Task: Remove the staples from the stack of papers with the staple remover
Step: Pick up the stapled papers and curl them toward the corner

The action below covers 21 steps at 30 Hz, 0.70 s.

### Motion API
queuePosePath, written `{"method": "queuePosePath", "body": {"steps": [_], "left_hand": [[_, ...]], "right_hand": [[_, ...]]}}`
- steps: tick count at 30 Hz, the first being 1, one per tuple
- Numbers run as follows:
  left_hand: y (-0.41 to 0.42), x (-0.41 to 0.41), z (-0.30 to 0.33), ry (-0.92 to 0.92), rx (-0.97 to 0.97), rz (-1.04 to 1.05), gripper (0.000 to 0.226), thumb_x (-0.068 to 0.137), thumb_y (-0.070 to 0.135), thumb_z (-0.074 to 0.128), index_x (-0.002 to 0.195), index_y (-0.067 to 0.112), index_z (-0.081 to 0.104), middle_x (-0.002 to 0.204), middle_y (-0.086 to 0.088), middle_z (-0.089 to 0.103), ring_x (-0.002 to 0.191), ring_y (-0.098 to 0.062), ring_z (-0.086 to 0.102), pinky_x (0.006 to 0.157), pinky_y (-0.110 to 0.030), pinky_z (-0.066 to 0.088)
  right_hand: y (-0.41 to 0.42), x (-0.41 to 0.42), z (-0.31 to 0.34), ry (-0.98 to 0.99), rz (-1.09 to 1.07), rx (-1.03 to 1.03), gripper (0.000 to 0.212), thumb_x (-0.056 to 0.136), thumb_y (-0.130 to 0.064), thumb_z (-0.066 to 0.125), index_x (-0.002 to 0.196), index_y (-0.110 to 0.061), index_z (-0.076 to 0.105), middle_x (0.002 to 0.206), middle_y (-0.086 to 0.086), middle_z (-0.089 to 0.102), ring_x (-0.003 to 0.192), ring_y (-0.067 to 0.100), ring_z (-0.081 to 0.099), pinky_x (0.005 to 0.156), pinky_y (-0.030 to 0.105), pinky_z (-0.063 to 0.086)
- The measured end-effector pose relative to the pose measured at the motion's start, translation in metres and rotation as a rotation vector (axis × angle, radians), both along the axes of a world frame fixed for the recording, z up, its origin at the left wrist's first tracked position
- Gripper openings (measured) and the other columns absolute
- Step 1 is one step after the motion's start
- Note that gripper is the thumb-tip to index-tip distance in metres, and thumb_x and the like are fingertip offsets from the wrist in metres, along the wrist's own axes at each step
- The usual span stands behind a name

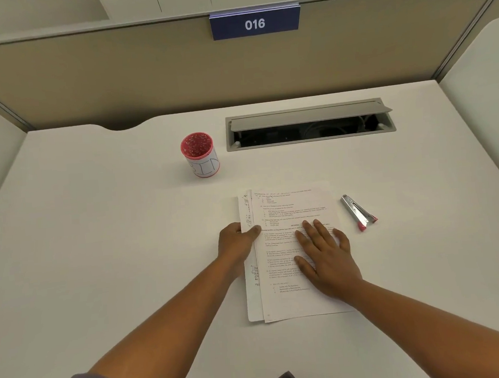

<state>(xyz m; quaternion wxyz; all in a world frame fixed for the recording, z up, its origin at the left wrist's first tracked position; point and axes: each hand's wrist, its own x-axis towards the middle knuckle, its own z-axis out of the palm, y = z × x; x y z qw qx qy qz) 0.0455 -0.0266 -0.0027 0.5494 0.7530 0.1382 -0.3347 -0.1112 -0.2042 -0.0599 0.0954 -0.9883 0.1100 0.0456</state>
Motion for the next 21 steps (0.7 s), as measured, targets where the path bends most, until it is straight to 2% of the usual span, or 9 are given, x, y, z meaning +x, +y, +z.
{"method": "queuePosePath", "body": {"steps": [4,7,9,13,15,17,18,20,21], "left_hand": [[0.005,-0.007,0.002,-0.033,0.009,-0.051,0.008,0.094,0.013,0.071,0.101,0.018,0.071,0.1,0.004,0.078,0.084,-0.014,0.076,0.062,-0.026,0.059],[0.005,-0.013,0.007,-0.117,0.017,-0.125,0.013,0.095,0.011,0.067,0.1,0.024,0.068,0.101,0.011,0.074,0.086,-0.013,0.075,0.064,-0.025,0.058],[0.004,-0.019,0.012,-0.179,0.033,-0.193,0.019,0.094,0.014,0.066,0.109,0.025,0.066,0.106,0.013,0.071,0.089,-0.013,0.073,0.068,-0.027,0.06],[-0.001,-0.03,0.02,-0.346,0.097,-0.337,0.026,0.091,0.021,0.066,0.118,0.021,0.065,0.102,0.014,0.069,0.088,-0.008,0.069,0.079,-0.037,0.064],[-0.004,-0.036,0.025,-0.482,0.114,-0.471,0.036,0.089,0.026,0.063,0.125,0.03,0.06,0.102,0.014,0.066,0.088,-0.006,0.067,0.079,-0.036,0.063],[-0.007,-0.04,0.028,-0.531,0.115,-0.617,0.043,0.085,0.04,0.06,0.127,0.035,0.054,0.116,0.013,0.064,0.091,-0.005,0.069,0.077,-0.04,0.064],[-0.008,-0.04,0.029,-0.519,0.118,-0.679,0.04,0.082,0.048,0.06,0.12,0.034,0.058,0.13,0.014,0.06,0.094,-0.005,0.07,0.078,-0.042,0.063],[-0.008,-0.039,0.031,-0.488,0.095,-0.743,0.029,0.081,0.056,0.062,0.094,0.031,0.067,0.156,0.022,0.04,0.104,-0.006,0.07,0.084,-0.043,0.061],[-0.007,-0.036,0.031,-0.463,0.06,-0.742,0.026,0.082,0.055,0.065,0.085,0.029,0.068,0.16,0.026,0.033,0.107,-0.008,0.069,0.088,-0.041,0.06]], "right_hand": [[0.009,0.007,0.004,-0.018,-0.053,0.048,0.064,0.097,-0.061,0.029,0.151,-0.027,0.041,0.165,-0.002,0.029,0.155,0.019,0.018,0.121,0.049,0.01],[0.024,0.026,0.019,-0.053,-0.16,0.202,0.072,0.091,-0.068,0.029,0.147,-0.026,0.045,0.161,-0.004,0.036,0.152,0.019,0.024,0.119,0.05,0.017],[0.033,0.042,0.033,-0.07,-0.267,0.442,0.077,0.089,-0.074,0.033,0.147,-0.026,0.046,0.157,-0.007,0.04,0.148,0.016,0.03,0.119,0.049,0.024],[0.042,0.073,0.06,-0.011,-0.429,1.175,0.077,0.084,-0.074,0.058,0.144,-0.027,0.049,0.145,-0.009,0.054,0.135,0.015,0.05,0.114,0.045,0.039],[0.042,0.081,0.071,0.012,-0.443,1.333,0.063,0.084,-0.065,0.066,0.132,-0.025,0.058,0.126,-0.004,0.068,0.12,0.017,0.064,0.101,0.044,0.053],[0.041,0.086,0.08,0.01,-0.474,1.404,0.042,0.087,-0.045,0.069,0.122,-0.021,0.063,0.112,0.002,0.074,0.106,0.021,0.071,0.082,0.036,0.06],[0.04,0.086,0.084,0.006,-0.512,1.444,0.035,0.089,-0.035,0.068,0.119,-0.017,0.064,0.108,0.006,0.074,0.101,0.024,0.072,0.075,0.033,0.06],[0.036,0.084,0.087,0.013,-0.575,1.514,0.024,0.09,-0.018,0.062,0.113,-0.01,0.064,0.1,0.012,0.074,0.089,0.026,0.072,0.066,0.032,0.058],[0.034,0.083,0.087,0.019,-0.595,1.514,0.022,0.09,-0.012,0.059,0.111,-0.009,0.065,0.097,0.012,0.074,0.084,0.026,0.072,0.063,0.032,0.057]]}}
